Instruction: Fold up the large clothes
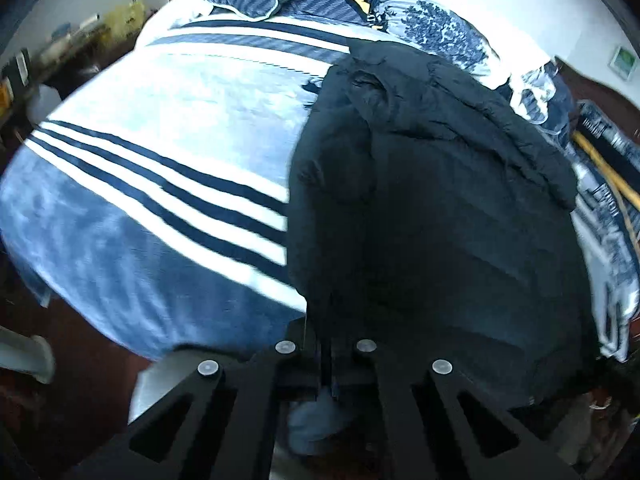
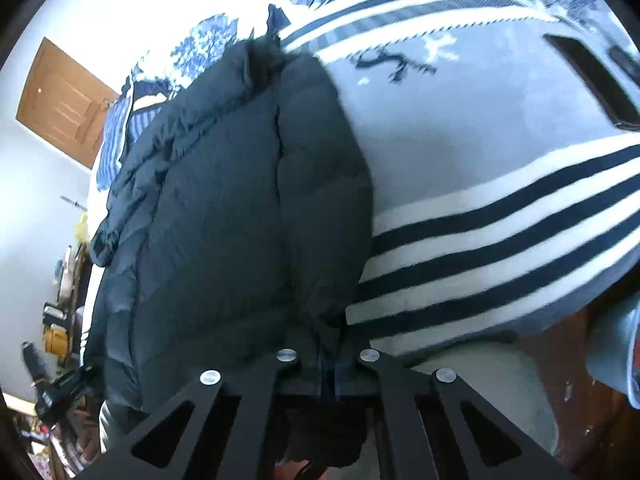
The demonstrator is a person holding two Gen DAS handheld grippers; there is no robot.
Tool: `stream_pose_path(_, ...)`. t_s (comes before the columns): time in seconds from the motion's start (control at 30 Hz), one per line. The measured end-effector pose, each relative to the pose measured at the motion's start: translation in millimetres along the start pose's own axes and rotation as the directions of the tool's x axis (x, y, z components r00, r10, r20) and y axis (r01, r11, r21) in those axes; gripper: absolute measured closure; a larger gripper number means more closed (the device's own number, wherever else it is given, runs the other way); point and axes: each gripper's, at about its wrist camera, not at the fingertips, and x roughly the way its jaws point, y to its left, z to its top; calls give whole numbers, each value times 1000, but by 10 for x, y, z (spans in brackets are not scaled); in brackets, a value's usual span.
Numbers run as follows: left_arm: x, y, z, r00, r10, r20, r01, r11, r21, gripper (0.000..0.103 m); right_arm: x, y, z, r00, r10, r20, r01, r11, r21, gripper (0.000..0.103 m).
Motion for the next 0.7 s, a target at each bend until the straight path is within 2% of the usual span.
stream_pose_path(0.1,136,74,-41,996,92,-15,-91,995,31,100,-2,30,-19,998,-62,3,63,998,-17,101)
stream_pose_path(0.2,159,191,-82,1000,11,-16,-11,1000,-15,100,76,53,8,997,-73,-24,72,997,-28,98)
stream_pose_path(0.27,97,204,-76,1000,-18,10,18,999,-32,99,71,39,17,999,-43,-22,43,999,-19,96)
stream_pose_path(0.33,76,212,-42,1000,-30,8,30,999,-36,80,55,-49,8,1000,0,-29,0,1000,11,82)
stream_pose_path(0.37,91,197,-26,1000,-21,4,21,999,-31,52,73,-92,3,999,11,-38,-10,999,35,55)
stream_pose_path(0.4,107,173,-16,1000,-7,5,7,1000,-22,34,90,-122,4,999,11,-44,-8,999,52,27)
stream_pose_path(0.5,166,20,62,999,32,10,-32,999,25,34,42,-104,28,1000,8,-3,-8,999,50,25)
stream_pose_path(0.57,331,-60,105,998,45,-38,-43,998,45,37,89,-70,23,1000,2,-17,-1,999,33,26)
stream_pose_path(0.6,430,-89,140,997,41,-58,-38,998,51,53,116,-53,20,1000,-6,-27,7,1000,25,32)
stream_pose_path(0.63,526,-168,137,996,39,-85,-34,998,61,63,144,-33,22,999,-9,-39,10,1000,16,38)
stream_pose_path(0.67,584,-186,136,993,40,-110,-32,997,67,79,171,-15,21,999,-10,-51,10,1000,8,54)
stream_pose_path(0.7,610,-200,134,992,27,-121,-19,998,66,88,213,7,22,998,-13,-66,13,1000,1,68)
